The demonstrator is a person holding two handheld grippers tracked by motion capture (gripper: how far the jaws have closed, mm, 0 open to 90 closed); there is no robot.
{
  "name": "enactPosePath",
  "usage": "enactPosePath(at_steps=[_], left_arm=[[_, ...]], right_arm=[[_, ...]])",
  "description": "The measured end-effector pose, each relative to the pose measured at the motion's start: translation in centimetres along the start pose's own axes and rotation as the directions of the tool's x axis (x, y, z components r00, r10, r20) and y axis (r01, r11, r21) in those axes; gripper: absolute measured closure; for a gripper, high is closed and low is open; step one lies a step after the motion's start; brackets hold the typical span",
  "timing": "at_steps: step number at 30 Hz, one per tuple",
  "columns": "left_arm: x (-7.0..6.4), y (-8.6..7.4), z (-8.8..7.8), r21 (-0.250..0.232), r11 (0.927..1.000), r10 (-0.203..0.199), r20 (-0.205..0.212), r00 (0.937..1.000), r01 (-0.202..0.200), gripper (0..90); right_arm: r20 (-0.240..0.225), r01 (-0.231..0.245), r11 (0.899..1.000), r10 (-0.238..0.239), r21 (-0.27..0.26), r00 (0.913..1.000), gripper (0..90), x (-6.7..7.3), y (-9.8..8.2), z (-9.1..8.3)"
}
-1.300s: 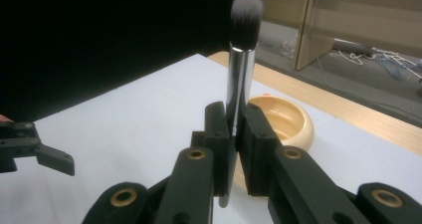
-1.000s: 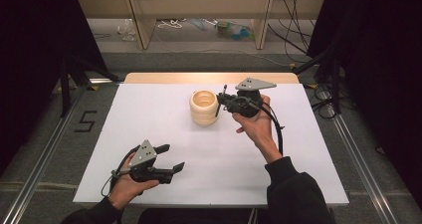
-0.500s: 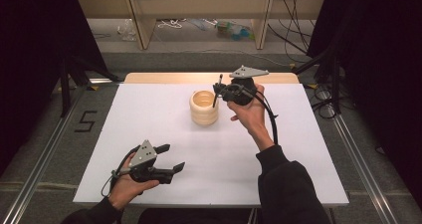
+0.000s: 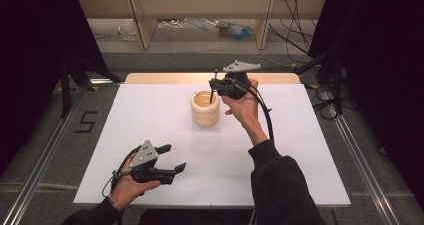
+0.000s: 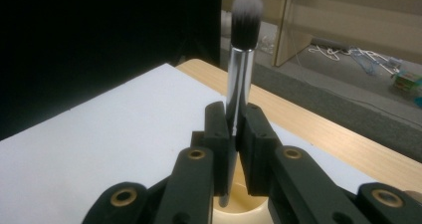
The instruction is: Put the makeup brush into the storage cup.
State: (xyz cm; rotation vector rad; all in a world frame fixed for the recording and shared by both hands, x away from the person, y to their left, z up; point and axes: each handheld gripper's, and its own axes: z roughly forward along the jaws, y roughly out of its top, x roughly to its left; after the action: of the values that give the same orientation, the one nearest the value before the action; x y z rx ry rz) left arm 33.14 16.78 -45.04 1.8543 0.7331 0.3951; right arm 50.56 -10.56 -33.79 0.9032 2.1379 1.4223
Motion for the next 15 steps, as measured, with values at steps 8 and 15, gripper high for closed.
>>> enactPosePath(at_steps=[8,15], left_arm=[[0.0,0.0,0.0,0.001,1.0,-0.001,0.0,1.0,0.001,19.4],[0.0,0.0,0.1,0.002,1.0,-0.001,0.001,1.0,0.001,19.3]], right_arm=[[0.016,-0.017,1.0,0.017,0.023,0.9997,83.8,-0.2,0.0,1.3],[0.027,-0.028,0.999,0.027,0.029,0.9993,83.8,-0.5,-0.2,2.1]])
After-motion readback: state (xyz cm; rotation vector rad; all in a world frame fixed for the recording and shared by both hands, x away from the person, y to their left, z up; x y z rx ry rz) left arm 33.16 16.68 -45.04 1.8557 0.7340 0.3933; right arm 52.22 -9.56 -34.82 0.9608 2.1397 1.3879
